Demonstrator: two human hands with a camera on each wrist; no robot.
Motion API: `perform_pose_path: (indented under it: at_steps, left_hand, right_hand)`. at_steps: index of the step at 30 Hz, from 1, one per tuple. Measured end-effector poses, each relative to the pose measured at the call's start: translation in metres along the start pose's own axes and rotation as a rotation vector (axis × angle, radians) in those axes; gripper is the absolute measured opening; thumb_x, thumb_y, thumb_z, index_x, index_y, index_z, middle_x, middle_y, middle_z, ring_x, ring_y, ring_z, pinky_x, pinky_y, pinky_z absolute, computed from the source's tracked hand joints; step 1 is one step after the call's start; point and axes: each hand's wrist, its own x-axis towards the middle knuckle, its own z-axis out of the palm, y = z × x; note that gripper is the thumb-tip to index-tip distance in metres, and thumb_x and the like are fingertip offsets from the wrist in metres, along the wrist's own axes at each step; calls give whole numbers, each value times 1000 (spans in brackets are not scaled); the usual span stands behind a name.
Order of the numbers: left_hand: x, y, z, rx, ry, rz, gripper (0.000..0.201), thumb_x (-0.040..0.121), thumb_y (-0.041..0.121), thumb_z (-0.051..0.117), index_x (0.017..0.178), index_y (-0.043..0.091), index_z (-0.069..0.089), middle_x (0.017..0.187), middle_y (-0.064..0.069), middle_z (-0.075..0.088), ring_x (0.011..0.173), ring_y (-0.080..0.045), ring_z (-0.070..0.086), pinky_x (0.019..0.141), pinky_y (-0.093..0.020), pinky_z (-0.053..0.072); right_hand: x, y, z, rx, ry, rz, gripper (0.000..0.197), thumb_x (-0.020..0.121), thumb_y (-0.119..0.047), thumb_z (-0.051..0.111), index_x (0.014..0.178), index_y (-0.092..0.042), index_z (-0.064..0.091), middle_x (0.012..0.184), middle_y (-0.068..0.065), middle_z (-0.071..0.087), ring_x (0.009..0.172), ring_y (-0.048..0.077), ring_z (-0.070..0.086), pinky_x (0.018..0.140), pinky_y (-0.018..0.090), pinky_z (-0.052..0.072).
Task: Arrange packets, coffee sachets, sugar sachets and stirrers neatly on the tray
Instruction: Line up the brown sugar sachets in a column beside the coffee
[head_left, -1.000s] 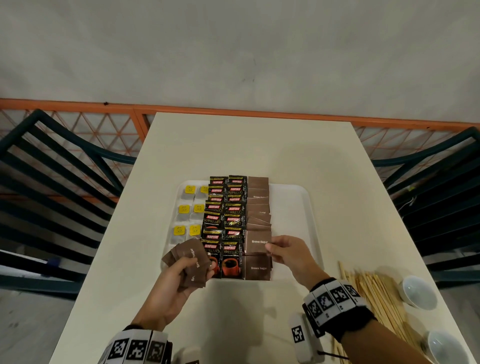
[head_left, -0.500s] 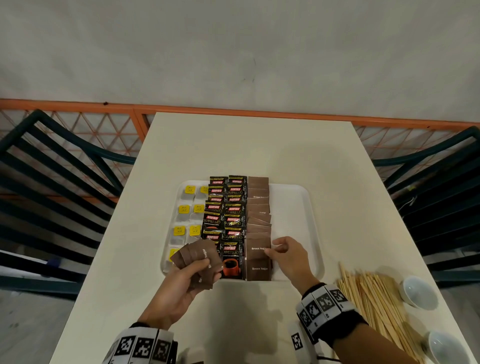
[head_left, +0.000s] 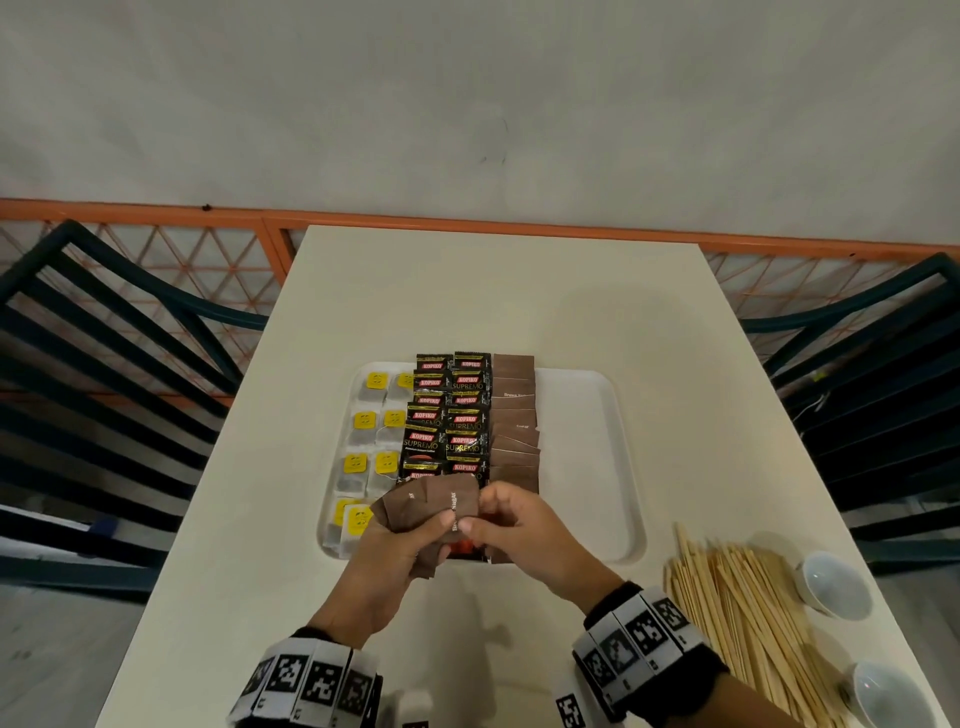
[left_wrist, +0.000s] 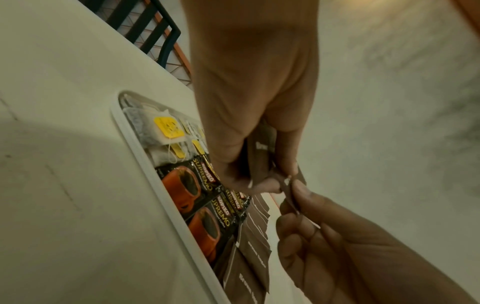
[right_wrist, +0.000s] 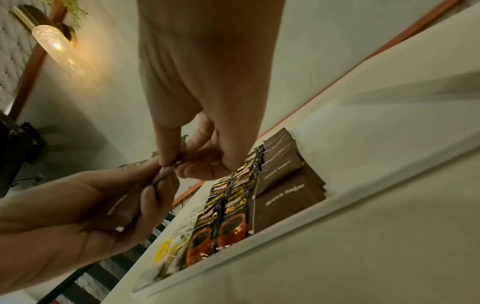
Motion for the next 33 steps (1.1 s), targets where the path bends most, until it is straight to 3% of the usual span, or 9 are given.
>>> perform_pose_path:
  at_steps: [4, 7, 10, 14, 17, 21, 27, 29, 33]
  left_hand:
    - [4, -1, -1, 3, 63, 32, 31, 80, -2, 64, 111, 1, 60, 85, -15, 67, 55, -9, 64, 42, -20, 46]
    - [4, 1, 1, 71, 54, 34, 29, 79, -6, 64, 108, 0, 61, 79, -14, 64, 45, -4, 60, 38, -16, 42]
    - [8, 3, 1, 120, 58, 22, 34, 77, -4, 68, 109, 3, 61, 82, -14, 64, 46, -4, 59, 38, -16, 41]
    - [12, 2, -2, 90, 80, 2, 28, 78, -2, 68, 102, 11, 62, 79, -9, 65, 52, -9, 60, 42, -19, 45]
    - [14, 2, -6, 5, 56, -3, 23, 83, -1, 62, 104, 7, 61, 77, -9, 66, 58, -13, 63, 51, -23, 52]
    - [16, 6, -12, -190, 66, -60, 14, 89, 1, 53, 98, 6, 62, 80, -14, 69, 68, -20, 68, 58, -27, 58]
    - [11, 14, -14, -354, -19, -78, 23, 89, -2, 39, 95, 0, 61, 82, -22, 70, 79, -30, 69, 74, -35, 57]
    - [10, 14, -14, -361, -34, -74, 25, 90, -2, 37, 99, 0, 60, 88, -24, 70, 80, -31, 70, 73, -35, 59]
    - [9, 12, -15, -341, -32, -72, 27, 90, -4, 40, 112, -3, 57, 106, -31, 64, 83, -31, 71, 63, -32, 59]
  right_hand:
    - [-1, 2, -4, -8, -117, 68, 25, 84, -19, 65, 108, -18, 56, 95, 0, 66, 79, 12, 62, 72, 23, 53]
    - [-2, 0, -9, 0, -46, 33, 17, 87, -24, 62, 103, -20, 58, 101, 5, 65, 91, 18, 63, 76, 26, 55]
    - [0, -3, -18, -40, -4, -9, 6, 89, -17, 59, 95, -18, 61, 93, 2, 66, 78, 7, 63, 65, 18, 53]
    - [3, 0, -30, -96, -14, 44, 11, 84, -9, 64, 83, -18, 58, 86, 4, 67, 69, 9, 65, 59, 16, 52]
    - [8, 6, -48, -25, 87, 62, 13, 82, -2, 64, 79, -14, 59, 82, 8, 66, 64, 13, 65, 59, 19, 53]
    - [22, 11, -73, 168, 325, 131, 8, 84, 0, 61, 91, -3, 59, 81, 11, 66, 64, 16, 63, 59, 20, 53]
    - [43, 14, -73, 35, 363, 205, 6, 86, -6, 61, 91, -9, 60, 76, 4, 65, 65, 13, 58, 59, 18, 45]
    - [46, 16, -69, -4, 369, 214, 6, 85, -7, 62, 84, -13, 59, 76, 2, 64, 65, 12, 57, 59, 18, 44]
    - [51, 25, -63, -88, 437, 231, 8, 82, -12, 67, 88, -11, 60, 85, 5, 67, 70, 12, 58, 62, 19, 44]
